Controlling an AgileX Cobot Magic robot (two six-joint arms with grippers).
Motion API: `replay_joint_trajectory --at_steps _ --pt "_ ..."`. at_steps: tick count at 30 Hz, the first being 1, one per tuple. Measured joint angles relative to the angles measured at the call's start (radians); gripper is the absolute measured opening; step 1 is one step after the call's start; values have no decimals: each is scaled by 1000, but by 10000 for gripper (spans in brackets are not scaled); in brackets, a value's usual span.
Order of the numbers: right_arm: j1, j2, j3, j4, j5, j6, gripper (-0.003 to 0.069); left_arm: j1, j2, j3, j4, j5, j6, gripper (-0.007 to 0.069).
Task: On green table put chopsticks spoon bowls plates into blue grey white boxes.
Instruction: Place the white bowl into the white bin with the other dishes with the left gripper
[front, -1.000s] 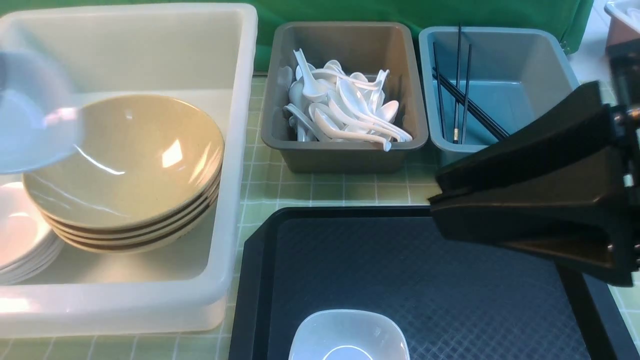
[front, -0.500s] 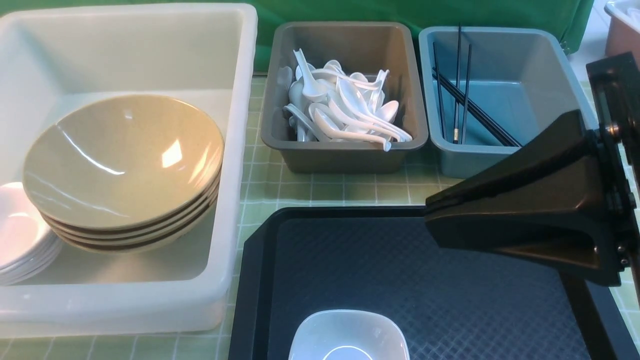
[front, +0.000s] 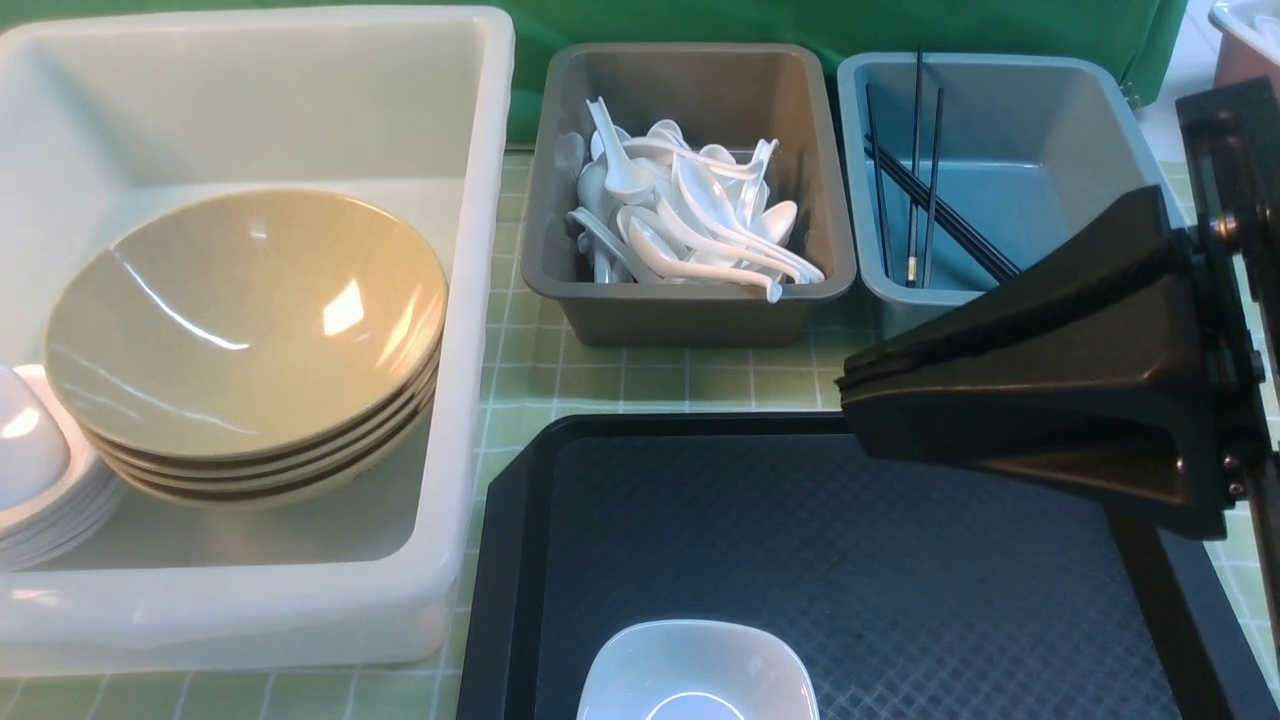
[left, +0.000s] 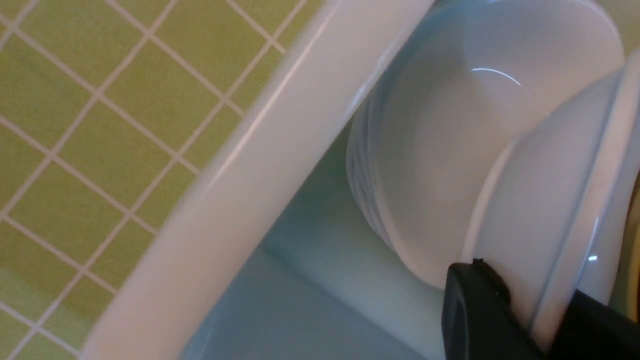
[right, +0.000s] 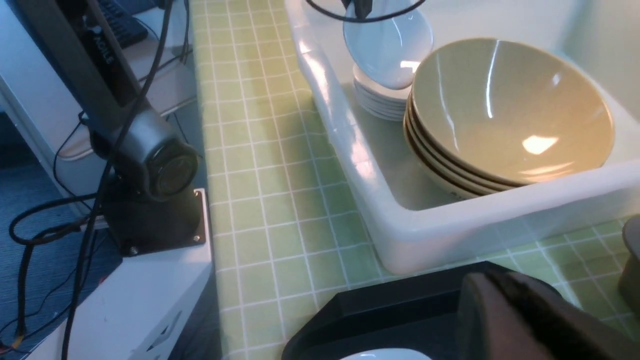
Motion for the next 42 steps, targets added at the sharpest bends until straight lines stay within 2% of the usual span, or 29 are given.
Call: replay_joint_trajectory --at_steps 6,9,16,22,23,28,37,42 --pt "0 0 0 5 -1 0 22 -62 10 0 9 -17 -65 19" --pt "0 0 0 13 -1 0 22 -119 28 0 94 -24 -118 34" --pt "0 0 0 16 -1 2 22 -203 72 0 274 -31 -286 200" --pt "0 0 0 20 -1 3 22 -211 72 0 284 -41 -316 367" --pt "0 0 0 21 -1 3 22 -211 72 0 284 -41 -316 371" --pt "0 0 0 31 -1 3 22 -211 55 0 285 -35 -316 486" --pt "0 0 0 39 -1 3 24 -211 -37 -67 321 49 -312 507" --pt "0 0 0 40 0 3 25 -222 -140 -164 221 108 -207 507"
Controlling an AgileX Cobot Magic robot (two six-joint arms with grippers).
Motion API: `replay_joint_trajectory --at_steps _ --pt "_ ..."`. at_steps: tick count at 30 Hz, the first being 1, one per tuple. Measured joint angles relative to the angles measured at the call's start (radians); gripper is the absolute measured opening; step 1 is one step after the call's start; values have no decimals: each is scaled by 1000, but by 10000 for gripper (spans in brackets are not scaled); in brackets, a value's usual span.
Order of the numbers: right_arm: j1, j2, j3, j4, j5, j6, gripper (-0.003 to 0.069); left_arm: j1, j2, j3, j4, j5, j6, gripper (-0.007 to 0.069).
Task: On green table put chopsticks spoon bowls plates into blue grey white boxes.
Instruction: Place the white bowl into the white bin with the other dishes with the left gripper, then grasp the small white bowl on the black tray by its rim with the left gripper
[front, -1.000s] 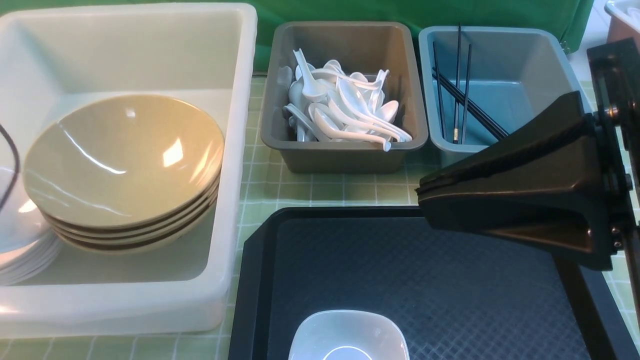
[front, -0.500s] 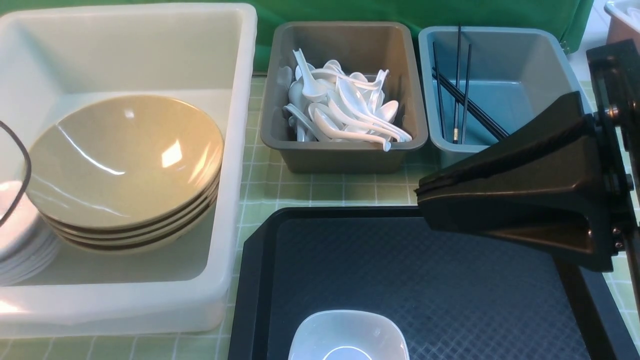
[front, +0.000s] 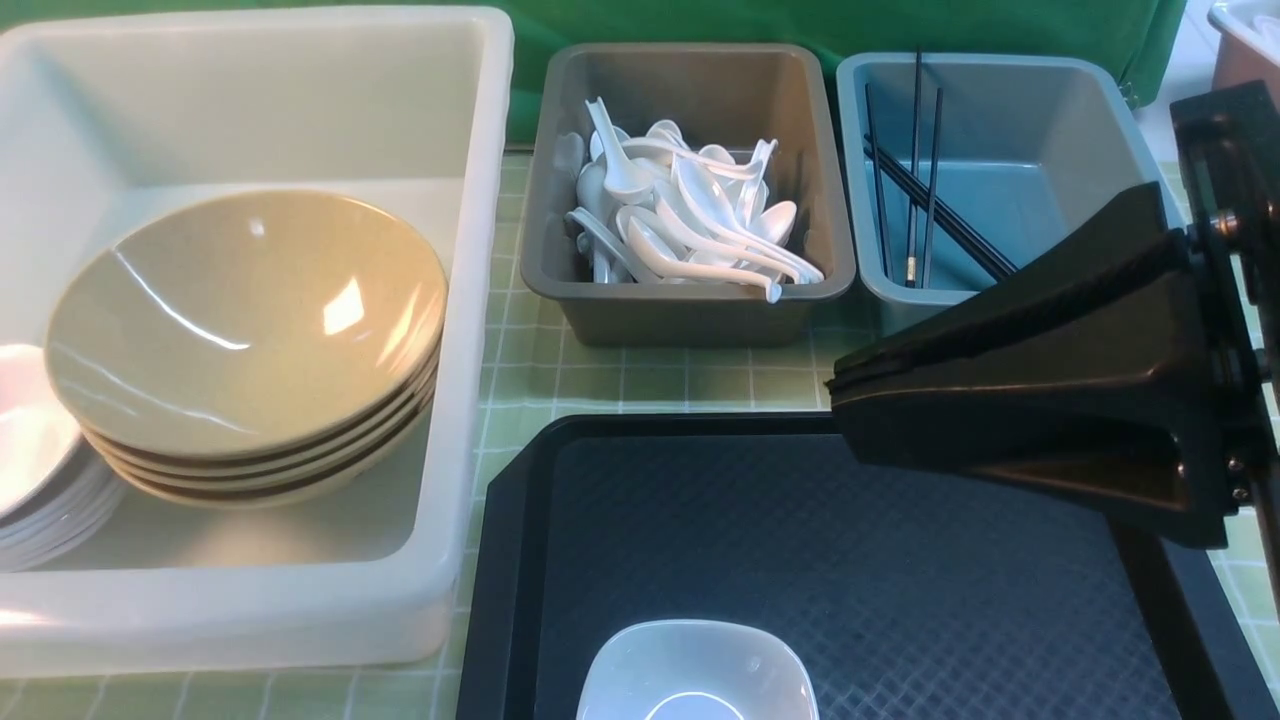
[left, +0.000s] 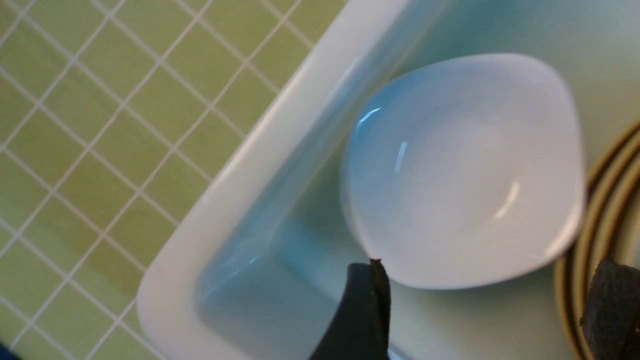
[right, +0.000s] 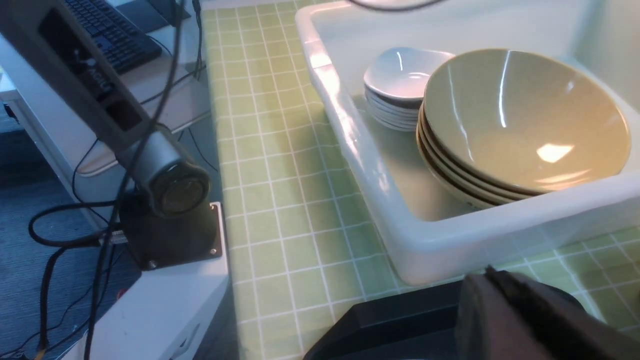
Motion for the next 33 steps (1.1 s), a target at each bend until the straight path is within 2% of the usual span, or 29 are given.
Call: replay_joint_trajectory --at_steps 1,4,5,6,7,9,11,12,22,26,33 --pt "0 0 0 0 1 0 25 -5 -10 -5 -15 1 26 507" --pt "0 0 0 1 19 -1 25 -115 -90 -15 -183 15 236 505" --pt "0 0 0 1 32 -2 25 -181 -108 -13 -237 17 308 505" --pt "0 0 0 1 34 -2 25 -193 -111 -11 -259 17 337 505" --pt "0 0 0 1 50 -3 25 -280 -125 -1 -333 17 430 505" --pt "0 0 0 2 74 -4 27 -397 -129 22 -414 19 525 505" --pt "0 0 0 1 87 -4 29 -497 -126 45 -457 19 576 505" --pt "0 -1 0 1 96 -7 31 -577 -113 65 -478 21 614 505" --pt "0 -111 0 1 138 -30 41 -970 211 88 -469 -22 716 505" --pt "0 -133 0 2 193 -28 45 -1046 355 45 -390 -41 748 505" --pt "0 -132 0 0 278 -26 46 -1114 585 -80 -260 -25 804 505"
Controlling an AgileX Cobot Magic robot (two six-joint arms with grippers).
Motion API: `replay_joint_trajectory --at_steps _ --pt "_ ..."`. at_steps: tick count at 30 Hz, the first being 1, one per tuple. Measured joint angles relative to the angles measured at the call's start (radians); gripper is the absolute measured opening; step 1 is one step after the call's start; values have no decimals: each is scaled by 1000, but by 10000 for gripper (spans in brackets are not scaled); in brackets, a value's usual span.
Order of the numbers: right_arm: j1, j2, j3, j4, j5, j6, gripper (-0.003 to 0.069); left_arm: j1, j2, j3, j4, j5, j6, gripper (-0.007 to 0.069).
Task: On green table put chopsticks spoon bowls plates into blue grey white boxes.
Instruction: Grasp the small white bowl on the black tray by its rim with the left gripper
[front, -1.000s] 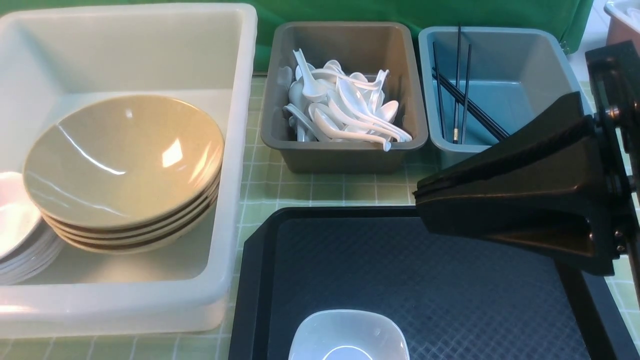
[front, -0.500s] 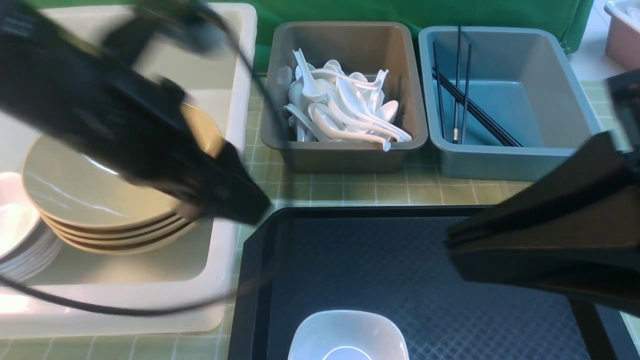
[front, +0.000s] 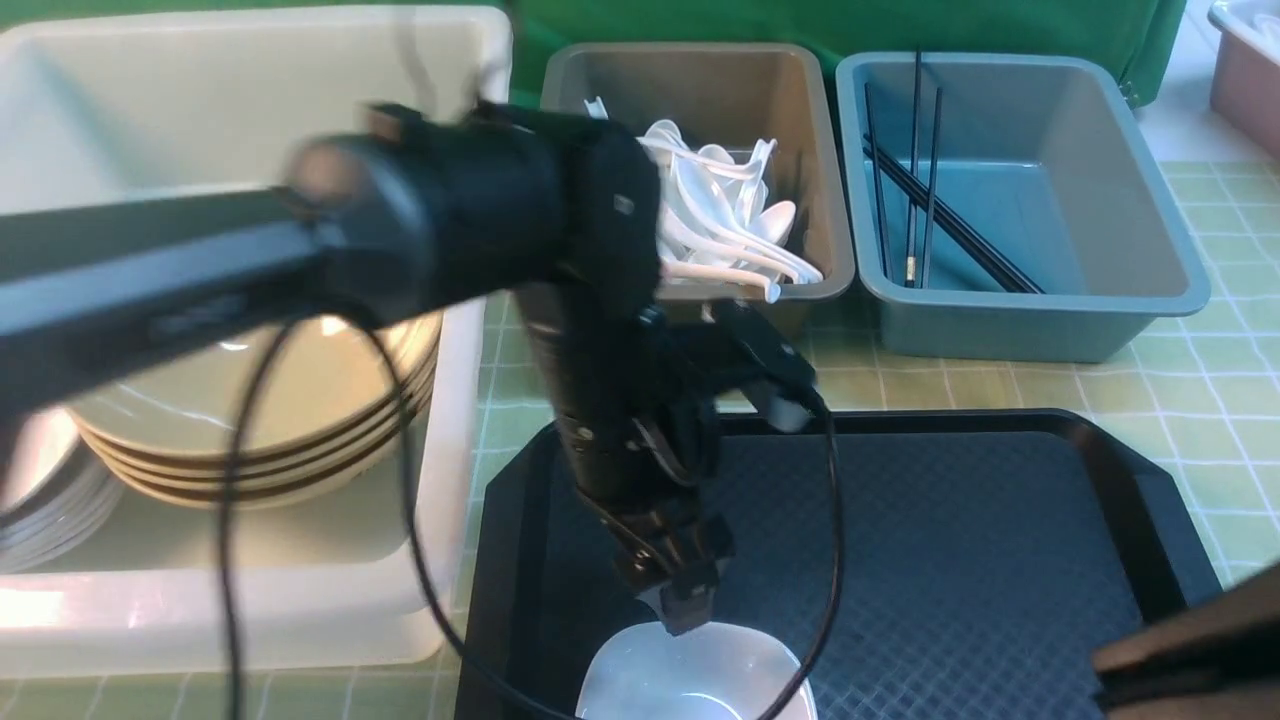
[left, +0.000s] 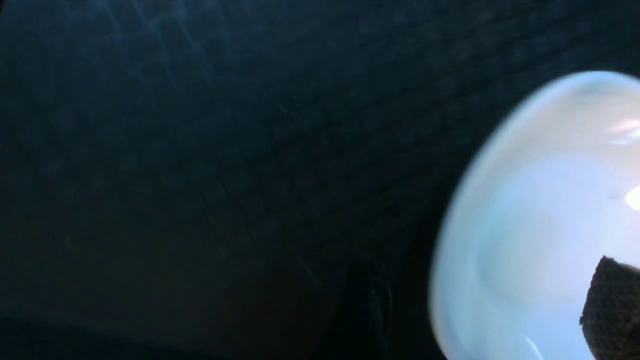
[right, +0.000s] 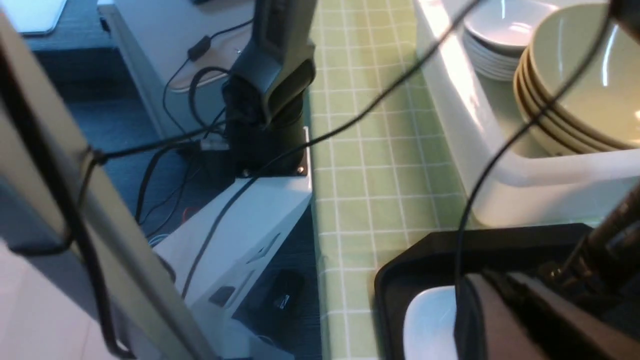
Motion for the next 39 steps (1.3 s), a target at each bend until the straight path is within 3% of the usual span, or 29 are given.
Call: replay_joint_trajectory --at_steps 14,16,17,19,20,22,23,35,39 --pt "0 0 0 -33 7 -23 46 -3 152 -34 -58 2 60 489" --pt "0 0 0 -35 7 -23 46 -2 157 -35 -73 2 76 402" --pt "0 0 0 -35 7 -23 46 -2 159 -35 -75 2 76 393" --pt "0 0 0 -40 1 -23 46 -2 166 -35 -93 7 80 261" --pt "0 0 0 -40 0 -23 46 -2 166 -35 -93 8 80 248" --pt "0 0 0 -50 -17 -23 46 -2 172 -34 -105 14 81 88" --pt "0 0 0 -52 -21 -23 46 -1 172 -34 -113 24 82 66" --pt "0 0 0 -74 -50 -24 57 3 121 -31 -112 18 83 26" --pt "0 0 0 -74 -50 -24 59 51 56 -30 -135 13 83 15"
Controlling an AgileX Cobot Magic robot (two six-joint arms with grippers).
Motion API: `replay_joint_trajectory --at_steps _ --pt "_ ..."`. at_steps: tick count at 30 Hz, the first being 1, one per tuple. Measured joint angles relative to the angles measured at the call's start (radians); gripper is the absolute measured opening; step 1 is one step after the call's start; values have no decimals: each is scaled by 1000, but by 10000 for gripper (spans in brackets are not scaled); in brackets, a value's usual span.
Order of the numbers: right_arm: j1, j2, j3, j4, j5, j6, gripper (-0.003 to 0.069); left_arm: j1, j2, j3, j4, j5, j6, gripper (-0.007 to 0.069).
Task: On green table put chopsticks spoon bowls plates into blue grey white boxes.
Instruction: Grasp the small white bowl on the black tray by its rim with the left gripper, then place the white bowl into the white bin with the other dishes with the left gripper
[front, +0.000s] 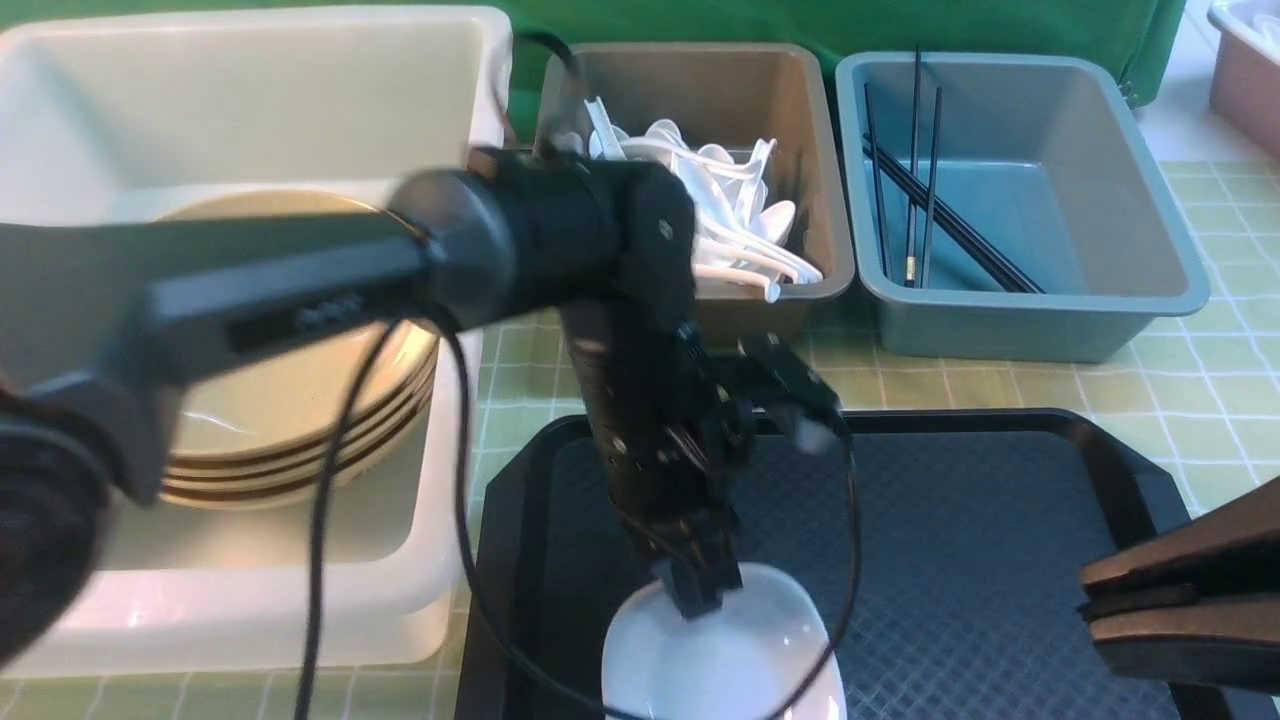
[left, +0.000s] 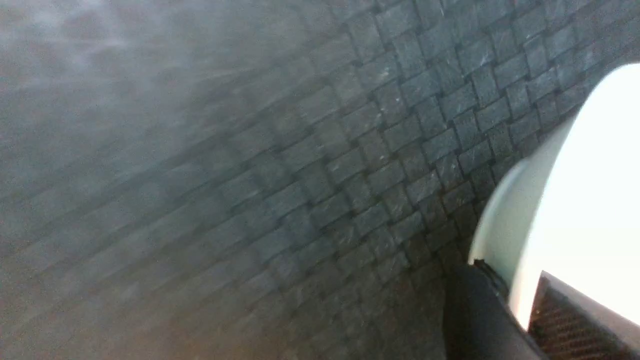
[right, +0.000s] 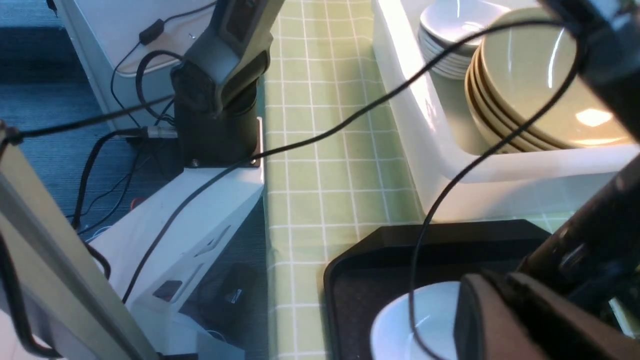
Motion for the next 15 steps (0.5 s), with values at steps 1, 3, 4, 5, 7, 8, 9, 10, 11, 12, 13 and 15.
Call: replay_joint_trajectory --at_steps 1,3,4,5,7,8,9,10,11,12,13,15 --pt "0 0 0 0 0 0 61 21 -14 0 -17 -1 0 15" --pt "0 0 0 0 0 0 63 60 -35 0 -54 -3 0 15" --pt "0 0 0 0 0 0 64 96 -56 2 -96 -3 0 15" --pt "0 0 0 0 -1 0 66 123 -72 2 -127 -4 0 15" --pt "0 0 0 0 -3 0 67 172 -99 4 -181 -4 0 15" --pt "0 0 0 0 -4 0 68 194 -119 4 -199 -4 0 15" --pt "0 0 0 0 -8 0 69 221 -139 4 -217 -4 0 15" --pt "0 0 0 0 -14 0 69 249 -160 4 -231 -3 -1 15" --pt "0 0 0 0 -20 0 70 278 -182 4 -240 -3 -4 15" --pt "0 0 0 0 -25 0 71 309 -201 4 -244 -1 -9 15" --pt "0 0 0 0 -34 0 72 348 -234 4 -249 1 -20 15" --pt "0 0 0 0 -47 0 74 413 -276 4 -250 2 -52 15"
